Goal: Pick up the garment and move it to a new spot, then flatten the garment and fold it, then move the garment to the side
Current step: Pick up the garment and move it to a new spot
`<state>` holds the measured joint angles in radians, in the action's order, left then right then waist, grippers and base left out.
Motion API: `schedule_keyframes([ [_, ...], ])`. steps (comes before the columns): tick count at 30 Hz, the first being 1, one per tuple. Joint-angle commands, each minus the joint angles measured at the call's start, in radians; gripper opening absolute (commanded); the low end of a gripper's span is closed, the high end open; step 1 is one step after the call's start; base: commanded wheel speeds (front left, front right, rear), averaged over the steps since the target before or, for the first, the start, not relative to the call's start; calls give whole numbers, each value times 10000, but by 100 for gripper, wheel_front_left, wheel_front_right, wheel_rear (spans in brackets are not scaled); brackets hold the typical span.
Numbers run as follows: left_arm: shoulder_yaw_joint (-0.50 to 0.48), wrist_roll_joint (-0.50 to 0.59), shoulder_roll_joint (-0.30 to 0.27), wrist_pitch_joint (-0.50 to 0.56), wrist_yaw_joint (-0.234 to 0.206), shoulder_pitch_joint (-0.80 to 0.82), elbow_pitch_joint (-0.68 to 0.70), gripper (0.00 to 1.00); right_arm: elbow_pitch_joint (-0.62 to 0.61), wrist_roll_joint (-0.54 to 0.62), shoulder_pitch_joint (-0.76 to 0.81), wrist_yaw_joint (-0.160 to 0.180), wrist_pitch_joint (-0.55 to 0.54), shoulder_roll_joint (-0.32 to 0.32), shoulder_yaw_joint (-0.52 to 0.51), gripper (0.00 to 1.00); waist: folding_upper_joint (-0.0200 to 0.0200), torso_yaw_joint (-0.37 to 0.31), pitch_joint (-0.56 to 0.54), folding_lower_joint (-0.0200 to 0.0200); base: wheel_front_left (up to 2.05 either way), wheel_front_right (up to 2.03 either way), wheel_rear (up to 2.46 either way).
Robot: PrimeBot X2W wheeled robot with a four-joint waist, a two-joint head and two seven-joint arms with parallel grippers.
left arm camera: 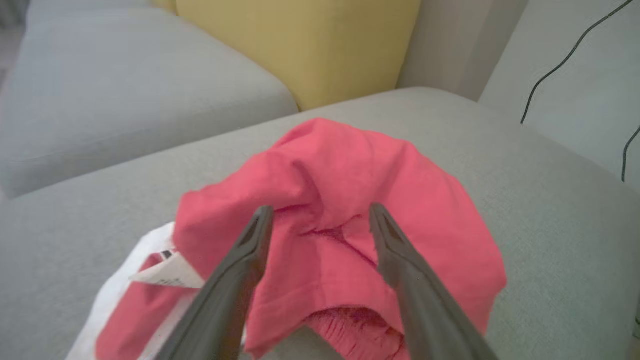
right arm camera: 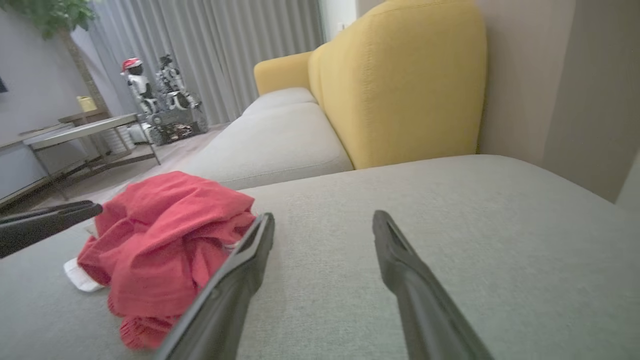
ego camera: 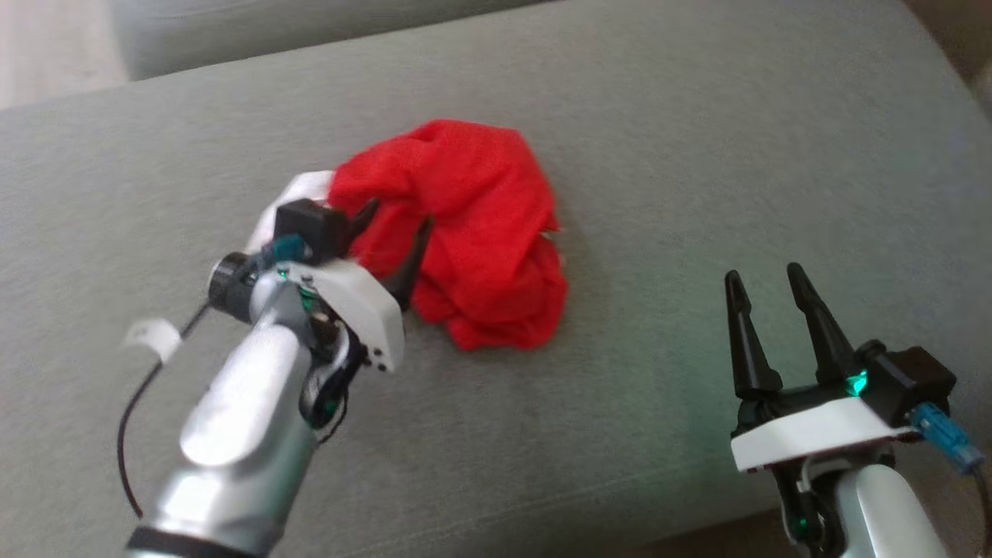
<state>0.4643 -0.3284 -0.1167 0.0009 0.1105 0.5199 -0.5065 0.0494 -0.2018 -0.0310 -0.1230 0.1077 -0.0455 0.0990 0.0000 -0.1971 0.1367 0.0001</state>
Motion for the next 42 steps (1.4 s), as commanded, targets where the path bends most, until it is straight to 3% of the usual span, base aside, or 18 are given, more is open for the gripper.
schedule_keyframes([
  [1, -412, -222, -150, 135, 47, 818, -145, 100, -228, -131, -443, -77, 199, -47, 300, 100, 0, -622, 265, -1, 0, 0, 0],
  [7, -482, -746, -181, 583, 135, 1742, -1790, 100, 117, -390, -438, -77, 516, -47, 258, 100, 0, -1159, 365, -1, 0, 0, 0],
  [8, -460, -799, -182, 623, 144, 1869, -2003, 94, 171, -416, -442, -77, 559, -47, 261, 100, 0, -1203, 369, -1, 0, 0, 0],
  [9, -438, -849, -187, 606, 154, 1991, -2160, 21, 219, -438, -450, -77, 597, -47, 261, 100, 0, -1238, 374, -1, 0, 0, 0],
  [10, -401, -904, -192, 575, 164, 2095, -2281, 0, 264, -458, -460, -77, 629, -47, 265, 100, 0, -1262, 368, -1, 0, 0, 0],
  [14, -146, -1049, -266, 189, 190, 2525, -2130, 0, 382, -494, -450, -77, 723, -47, 191, 100, 0, -1208, 304, -1, 0, 0, 0],
  [21, 221, -1350, -694, -310, 198, 3497, -666, 0, 466, -555, -375, -77, 756, -47, 116, 100, 0, -716, 73, -1, 0, 0, 0],
  [27, -56, -1421, -1538, -218, 126, 4121, 844, 0, 471, -553, -271, -77, 733, -47, 32, 100, 0, -114, -249, -1, 0, 0, 0],
  [35, -900, -1345, -2740, -2, -573, 4117, 2223, 0, 236, -406, 35, -77, 532, -47, -164, 100, 0, 1432, -548, -1, 0, 0, 0],
  [42, -1579, -1285, -3855, 84, -822, 4212, 2151, 0, -90, -285, 100, -77, 294, -47, -273, 100, 0, 3010, -548, -1, 0, 0, 0],
])
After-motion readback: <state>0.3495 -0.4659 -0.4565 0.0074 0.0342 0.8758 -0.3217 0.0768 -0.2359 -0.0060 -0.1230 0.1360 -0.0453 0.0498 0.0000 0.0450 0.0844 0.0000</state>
